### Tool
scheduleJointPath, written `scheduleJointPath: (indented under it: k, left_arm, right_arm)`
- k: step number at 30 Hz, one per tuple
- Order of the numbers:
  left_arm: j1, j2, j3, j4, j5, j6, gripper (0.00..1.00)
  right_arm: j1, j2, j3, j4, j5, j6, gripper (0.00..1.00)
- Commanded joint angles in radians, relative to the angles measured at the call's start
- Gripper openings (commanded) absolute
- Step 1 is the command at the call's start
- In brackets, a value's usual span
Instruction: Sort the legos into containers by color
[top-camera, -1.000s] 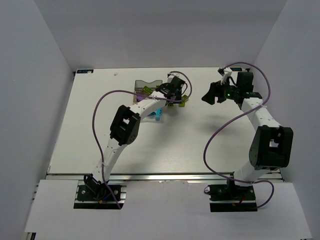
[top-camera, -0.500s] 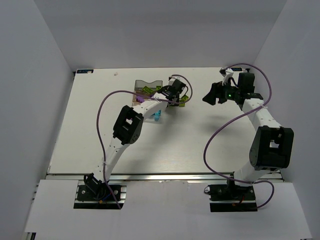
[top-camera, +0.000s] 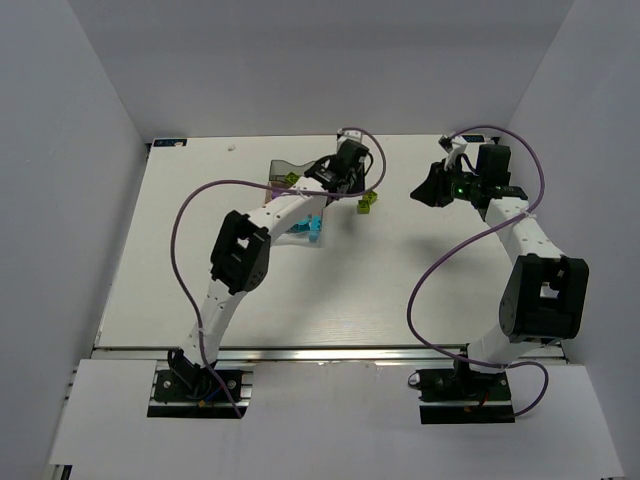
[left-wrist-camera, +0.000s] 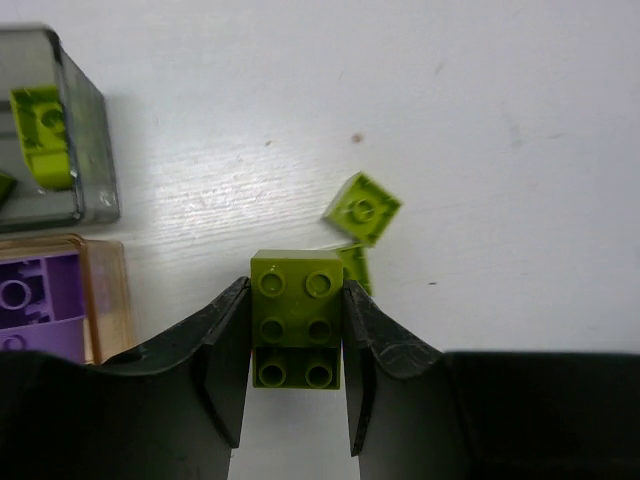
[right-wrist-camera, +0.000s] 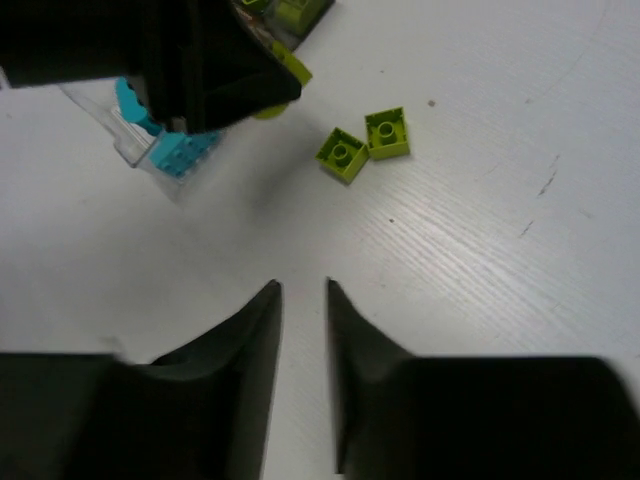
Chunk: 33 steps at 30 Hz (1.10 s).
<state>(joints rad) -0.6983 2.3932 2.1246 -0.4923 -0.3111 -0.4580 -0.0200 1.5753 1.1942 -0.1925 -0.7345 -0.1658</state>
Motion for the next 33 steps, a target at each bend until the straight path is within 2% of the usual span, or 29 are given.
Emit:
scheduleJointPath:
  k: [1,2,5,12,18,23,27,32,33]
  left_arm:
    - [0.039,-0.187,-0.021,0.064,0.043,-0.039,0.06]
    - [0.049,-0.196,-0.034,0.064,0.044,-0.042,0.06]
    - [0.106,-0.218,-0.078,0.06,0.046,-0.048,0.05]
    - [0.195,-0.215,-0.114,0.051,0.046,-0.051,0.04]
    - [0.26,-0.164,-0.06,0.038,0.049,-0.036,0.04]
    - [0.283,-0.097,0.0,0.001,0.064,-0.013,0.06]
    - [0.286,-0.086,-0.02,-0.002,0.055,-0.004,0.13]
    - [0.293,-0.083,-0.019,0.001,0.049,0.001,0.52]
    - [0.293,-0.083,-0.014,0.003,0.05,0.004,0.56]
  right_arm:
    - [-0.001,-0.021,0.01,-0.018,-0.049,-0.001,0.25]
    - [0.005,-0.015,0.015,-0.03,-0.051,-0.003,0.11]
    - [0.014,0.011,0.034,-0.077,-0.049,-0.024,0.03]
    - [0.031,0.025,0.033,-0.099,-0.037,-0.049,0.03]
    - [0.06,0.029,0.03,-0.113,-0.025,-0.061,0.04]
    - [0.071,0.035,0.031,-0.122,-0.013,-0.075,0.12]
    - [0.077,0.051,0.042,-0.128,-0.006,-0.081,0.18]
    - [0.097,0.075,0.074,-0.154,0.004,-0.103,0.22]
    - [0.103,0.081,0.08,-0.165,0.007,-0.112,0.23]
